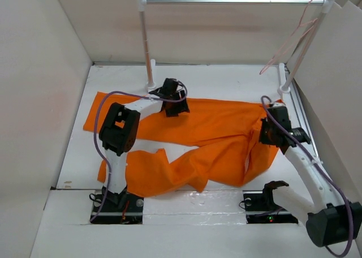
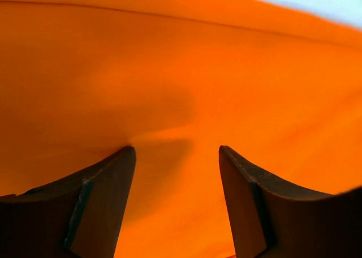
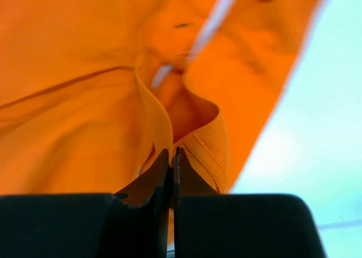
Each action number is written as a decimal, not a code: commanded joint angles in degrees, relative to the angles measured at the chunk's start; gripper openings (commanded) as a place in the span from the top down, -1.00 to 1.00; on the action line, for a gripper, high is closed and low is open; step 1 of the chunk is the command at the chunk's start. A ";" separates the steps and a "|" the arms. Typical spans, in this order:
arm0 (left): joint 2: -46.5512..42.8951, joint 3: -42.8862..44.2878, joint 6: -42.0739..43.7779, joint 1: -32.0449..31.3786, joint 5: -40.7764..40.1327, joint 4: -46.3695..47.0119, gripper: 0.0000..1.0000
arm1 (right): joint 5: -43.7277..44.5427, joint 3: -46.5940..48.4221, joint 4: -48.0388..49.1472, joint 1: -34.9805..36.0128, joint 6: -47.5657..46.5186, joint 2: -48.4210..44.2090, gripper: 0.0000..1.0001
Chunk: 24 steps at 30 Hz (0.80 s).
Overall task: Place the trousers on the hanger
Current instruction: Flatten out the trousers at the center of the board.
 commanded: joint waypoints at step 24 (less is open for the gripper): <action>-26.04 -21.98 -10.12 15.24 9.32 14.73 -0.25 | -8.51 8.40 12.73 -30.67 -5.96 4.38 -0.59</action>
